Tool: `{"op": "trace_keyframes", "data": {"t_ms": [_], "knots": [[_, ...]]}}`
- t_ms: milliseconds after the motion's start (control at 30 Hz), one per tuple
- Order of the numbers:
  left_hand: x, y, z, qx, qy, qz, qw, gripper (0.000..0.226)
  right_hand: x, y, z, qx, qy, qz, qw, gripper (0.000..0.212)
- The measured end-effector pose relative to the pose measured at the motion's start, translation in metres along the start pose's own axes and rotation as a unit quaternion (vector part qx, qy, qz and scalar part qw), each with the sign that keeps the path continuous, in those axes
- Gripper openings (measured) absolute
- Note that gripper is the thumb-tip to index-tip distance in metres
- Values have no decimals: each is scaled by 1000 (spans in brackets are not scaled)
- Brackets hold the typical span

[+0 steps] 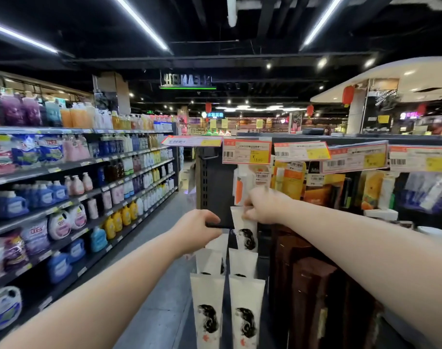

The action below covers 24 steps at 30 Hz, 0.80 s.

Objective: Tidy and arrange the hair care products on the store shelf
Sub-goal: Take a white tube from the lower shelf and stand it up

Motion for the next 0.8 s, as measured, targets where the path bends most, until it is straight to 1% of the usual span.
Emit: {"op": "trace_keyframes", "data": {"t_ms": [100, 300, 367, 567, 667, 800], "knots": [[6, -10, 8, 16, 14, 17, 1000, 40, 3, -22, 6, 71, 18, -33, 997, 28], [17, -22, 18, 29, 45, 27, 998, 35, 8, -59, 9, 175, 40, -97, 979, 29], [18, -23, 18, 34, 45, 30, 998, 35, 9, -65, 10, 195, 43, -122, 972, 31], [21, -28, 19, 40, 46, 27, 998, 36, 5, -70, 11, 204, 35, -105, 973, 35], [20, -28, 19, 40, 42, 25, 998, 35, 4, -70, 13, 183, 38, -112, 976, 30], [22, -27, 18, 41, 44, 10, 998, 36, 2, -67, 16, 152, 34, -116, 981, 30]]}}
Point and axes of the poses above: each hand's wrist, its own z-axis towards the middle knuckle, its own y-axis out of the back of the hand, x = y × z, the point moved 10 cm from there along z, towards the middle knuckle, and after that the axes turned 10 degrees about y, right-handed, at the moved point
